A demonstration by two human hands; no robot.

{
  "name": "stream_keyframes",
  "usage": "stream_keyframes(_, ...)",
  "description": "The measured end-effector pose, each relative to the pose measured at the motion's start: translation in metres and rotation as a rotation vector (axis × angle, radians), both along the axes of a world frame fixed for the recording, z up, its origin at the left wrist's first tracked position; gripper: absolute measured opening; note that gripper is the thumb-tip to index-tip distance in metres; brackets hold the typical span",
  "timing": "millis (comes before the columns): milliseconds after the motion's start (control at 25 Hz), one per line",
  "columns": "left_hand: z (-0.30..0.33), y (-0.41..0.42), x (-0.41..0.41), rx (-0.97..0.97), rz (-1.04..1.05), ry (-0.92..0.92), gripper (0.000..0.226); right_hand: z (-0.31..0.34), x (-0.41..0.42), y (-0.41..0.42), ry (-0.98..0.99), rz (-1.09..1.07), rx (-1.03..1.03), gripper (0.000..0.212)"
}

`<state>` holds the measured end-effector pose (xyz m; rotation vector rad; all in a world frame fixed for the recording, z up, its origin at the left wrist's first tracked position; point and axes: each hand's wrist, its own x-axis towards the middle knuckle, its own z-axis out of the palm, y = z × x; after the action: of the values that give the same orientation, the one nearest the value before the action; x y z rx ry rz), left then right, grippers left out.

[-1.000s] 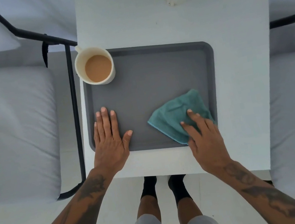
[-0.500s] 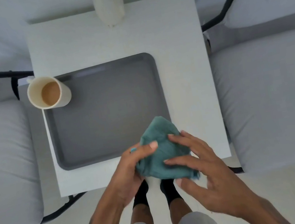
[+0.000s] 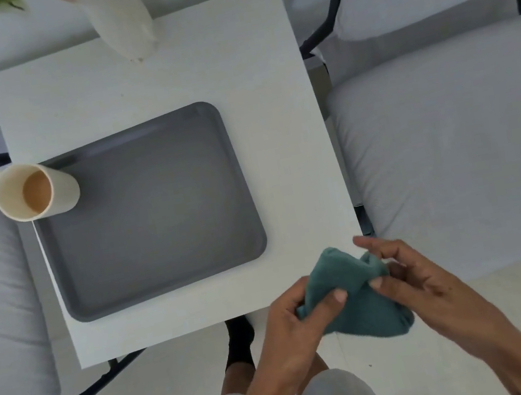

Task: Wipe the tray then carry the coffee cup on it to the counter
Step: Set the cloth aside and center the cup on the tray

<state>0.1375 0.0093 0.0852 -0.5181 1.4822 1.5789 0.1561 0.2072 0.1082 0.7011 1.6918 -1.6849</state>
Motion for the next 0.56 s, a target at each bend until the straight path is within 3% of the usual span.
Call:
stream_keyframes(120,-0.017,0.015,-0.017,-0.156,-0.076,0.136,0.023,-0.013,-0.031,0.008,0.085,0.138,0.122,0.024)
stream_keyframes(240,-0.045,0.026,-0.036,-0.384,-0.212,0.179,0.040,-0.045,-0.065,0.009,0.170,0.113,0.267,0.025)
stream_keyframes(360,-0.066,0.022,-0.043,-0.674,-0.330,0.210,0.048,-0.090,-0.094,0.007,0.173,0.247,0.504,0.037)
stream_keyframes(480,-0.056,-0.030,-0.032,-0.714,-0.123,0.291,0.031,-0.100,-0.107,-0.008,0.280,0.266,0.794,0.042)
stream_keyframes(560,-0.043,-0.094,-0.030,-0.758,0.075,0.360,0.016,-0.088,-0.111,-0.034,0.387,0.231,0.826,0.037)
